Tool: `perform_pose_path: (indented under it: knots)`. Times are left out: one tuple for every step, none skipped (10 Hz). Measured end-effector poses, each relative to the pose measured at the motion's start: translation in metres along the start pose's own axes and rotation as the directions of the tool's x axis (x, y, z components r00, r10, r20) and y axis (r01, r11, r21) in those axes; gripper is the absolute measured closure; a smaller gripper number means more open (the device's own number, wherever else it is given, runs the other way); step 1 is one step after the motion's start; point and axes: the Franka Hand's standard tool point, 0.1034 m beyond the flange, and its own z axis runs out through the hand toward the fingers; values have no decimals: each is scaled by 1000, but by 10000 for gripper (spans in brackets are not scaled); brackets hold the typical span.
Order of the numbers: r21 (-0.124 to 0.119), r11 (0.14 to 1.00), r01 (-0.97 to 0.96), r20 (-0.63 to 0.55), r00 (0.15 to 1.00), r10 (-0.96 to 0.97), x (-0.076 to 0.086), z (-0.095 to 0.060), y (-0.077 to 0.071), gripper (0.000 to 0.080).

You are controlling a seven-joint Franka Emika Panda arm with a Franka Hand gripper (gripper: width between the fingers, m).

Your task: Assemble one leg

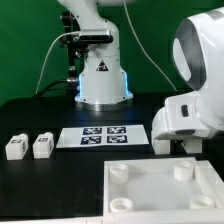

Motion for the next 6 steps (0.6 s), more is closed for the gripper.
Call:
perform_pose_path:
  knots:
    - [0, 1000, 0, 0, 1000, 0, 0, 0, 0, 150]
    - [0, 1000, 0, 1, 1000, 0, 0, 0, 0, 259]
    - [0, 1000, 0, 1, 1000, 0, 0, 0, 0, 394]
    - [0, 1000, 0, 1, 1000, 0, 0, 0, 0, 394]
    - [0, 1000, 0, 1, 1000, 0, 0, 0, 0, 509]
    - [0, 1000, 0, 1, 1000, 0, 0, 0, 0, 509]
